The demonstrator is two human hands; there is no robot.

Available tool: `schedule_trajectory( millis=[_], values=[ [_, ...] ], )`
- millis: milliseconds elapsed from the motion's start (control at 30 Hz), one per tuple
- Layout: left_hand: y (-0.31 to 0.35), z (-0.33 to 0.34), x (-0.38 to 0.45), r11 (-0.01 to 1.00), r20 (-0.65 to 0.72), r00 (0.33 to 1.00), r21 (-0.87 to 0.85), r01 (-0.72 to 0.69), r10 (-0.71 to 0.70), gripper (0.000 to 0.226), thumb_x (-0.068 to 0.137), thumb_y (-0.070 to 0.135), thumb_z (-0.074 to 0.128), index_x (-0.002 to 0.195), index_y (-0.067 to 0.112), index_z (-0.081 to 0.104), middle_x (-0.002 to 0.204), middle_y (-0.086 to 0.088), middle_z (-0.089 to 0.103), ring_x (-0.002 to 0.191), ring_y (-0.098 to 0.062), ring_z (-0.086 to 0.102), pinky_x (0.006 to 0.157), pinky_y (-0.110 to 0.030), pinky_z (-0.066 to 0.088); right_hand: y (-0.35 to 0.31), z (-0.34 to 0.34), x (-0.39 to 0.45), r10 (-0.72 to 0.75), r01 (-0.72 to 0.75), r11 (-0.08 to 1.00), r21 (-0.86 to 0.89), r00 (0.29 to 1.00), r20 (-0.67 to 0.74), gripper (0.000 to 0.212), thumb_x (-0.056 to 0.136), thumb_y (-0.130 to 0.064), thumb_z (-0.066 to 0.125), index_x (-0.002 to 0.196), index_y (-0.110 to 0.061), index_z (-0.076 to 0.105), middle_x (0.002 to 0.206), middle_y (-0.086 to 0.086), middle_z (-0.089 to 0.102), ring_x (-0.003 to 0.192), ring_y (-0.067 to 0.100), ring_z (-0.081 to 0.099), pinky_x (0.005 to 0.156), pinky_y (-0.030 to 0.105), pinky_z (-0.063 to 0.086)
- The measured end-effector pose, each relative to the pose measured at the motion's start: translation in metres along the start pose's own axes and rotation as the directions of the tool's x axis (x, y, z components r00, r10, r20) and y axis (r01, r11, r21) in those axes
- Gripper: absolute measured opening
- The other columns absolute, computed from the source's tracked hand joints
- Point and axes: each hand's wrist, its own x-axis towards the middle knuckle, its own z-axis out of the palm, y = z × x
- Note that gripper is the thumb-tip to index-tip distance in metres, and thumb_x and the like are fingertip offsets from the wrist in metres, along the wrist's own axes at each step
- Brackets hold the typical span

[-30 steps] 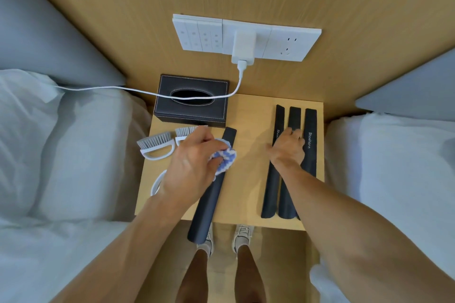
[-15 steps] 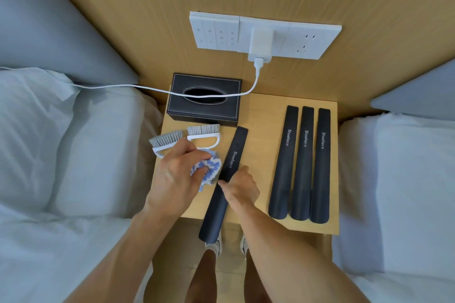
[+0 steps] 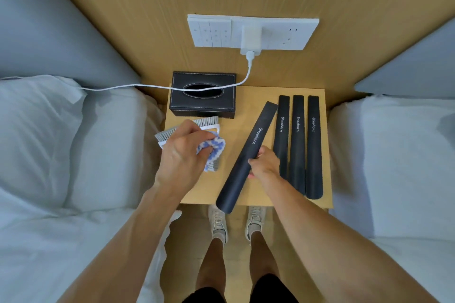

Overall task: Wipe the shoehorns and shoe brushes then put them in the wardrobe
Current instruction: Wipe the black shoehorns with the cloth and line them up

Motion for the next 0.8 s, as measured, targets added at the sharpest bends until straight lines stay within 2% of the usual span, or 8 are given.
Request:
schedule_trajectory(
  millis=[100,233,300,367,467,633,700,800],
  values=[
    [0.031,-0.011,0.012,0.996,-0.014,0.996,-0.022,-0.09,0.089,0.019,0.08,0.0,0.076,0.098,0.003,0.075,0.095,-0.012,0.064,0.079,-0.018,0.063,0.064,-0.032,0.058,-0.006,-0.046,-0.02,-0.078,0.093,0.985,0.146,0.991,-0.108,0.018,0.088,-0.005,0.064,0.086,-0.022,0.059,0.09,0.002,0.067,0.088,0.026,0.07,0.067,0.046,0.063],
    [0.081,-0.033,0.033,0.971,-0.058,0.974,-0.087,-0.222,0.217,0.022,0.077,-0.006,0.076,0.096,0.005,0.075,0.091,-0.009,0.062,0.076,-0.016,0.06,0.061,-0.028,0.054,-0.019,-0.118,-0.058,-0.196,0.256,0.924,0.284,0.955,-0.223,0.023,0.089,-0.005,0.062,0.083,-0.027,0.058,0.087,0.005,0.069,0.089,0.028,0.068,0.08,0.055,0.058],
    [0.104,-0.045,0.042,0.954,-0.099,0.959,-0.117,-0.277,0.267,0.023,0.076,-0.006,0.076,0.096,0.005,0.076,0.091,-0.009,0.062,0.077,-0.017,0.06,0.065,-0.025,0.053,-0.029,-0.149,-0.082,-0.242,0.318,0.873,0.369,0.941,-0.237,0.03,0.088,-0.001,0.059,0.086,-0.03,0.064,0.086,0.004,0.072,0.089,0.027,0.069,0.08,0.054,0.057],
    [0.126,-0.058,0.05,0.936,-0.13,0.944,-0.144,-0.322,0.305,0.024,0.077,-0.006,0.075,0.096,0.007,0.076,0.092,-0.008,0.062,0.078,-0.013,0.057,0.068,-0.012,0.046,-0.042,-0.176,-0.106,-0.293,0.376,0.804,0.46,0.924,-0.244,0.037,0.088,0.005,0.06,0.09,-0.031,0.069,0.093,0.005,0.074,0.098,0.028,0.07,0.08,0.048,0.06],
    [0.16,-0.079,0.058,0.889,-0.157,0.904,-0.18,-0.422,0.398,0.024,0.078,-0.006,0.075,0.097,0.009,0.076,0.092,-0.005,0.061,0.079,-0.005,0.055,0.067,-0.004,0.041,-0.068,-0.206,-0.14,-0.34,0.445,0.696,0.563,0.895,-0.288,0.034,0.088,0.009,0.062,0.099,-0.021,0.07,0.095,0.005,0.076,0.1,0.03,0.071,0.077,0.039,0.059],
    [0.212,-0.121,0.07,0.815,-0.19,0.822,-0.134,-0.563,0.537,0.023,0.08,0.002,0.075,0.1,0.012,0.075,0.094,0.001,0.058,0.082,-0.006,0.053,0.069,-0.018,0.046,-0.119,-0.236,-0.197,-0.506,0.64,0.583,0.501,0.768,-0.392,0.03,0.089,0.006,0.062,0.114,-0.01,0.068,0.103,0.009,0.075,0.096,0.027,0.073,0.081,0.044,0.061],
    [0.232,-0.139,0.075,0.784,-0.243,0.78,-0.101,-0.612,0.577,0.023,0.08,0.002,0.075,0.1,0.014,0.075,0.093,0.001,0.058,0.079,-0.006,0.054,0.067,-0.018,0.045,-0.138,-0.244,-0.217,-0.588,0.699,0.549,0.458,0.713,-0.382,0.032,0.089,0.007,0.062,0.114,-0.011,0.069,0.101,0.007,0.076,0.093,0.025,0.074,0.075,0.041,0.062],
    [0.261,-0.169,0.08,0.763,-0.334,0.759,-0.149,-0.629,0.56,0.026,0.081,0.002,0.073,0.101,0.018,0.076,0.094,0.003,0.058,0.079,-0.003,0.055,0.064,-0.011,0.045,-0.161,-0.249,-0.24,-0.691,0.763,0.529,0.371,0.641,-0.333,0.034,0.089,0.006,0.062,0.115,-0.014,0.069,0.1,0.004,0.077,0.094,0.023,0.074,0.078,0.045,0.062]
  ],
)
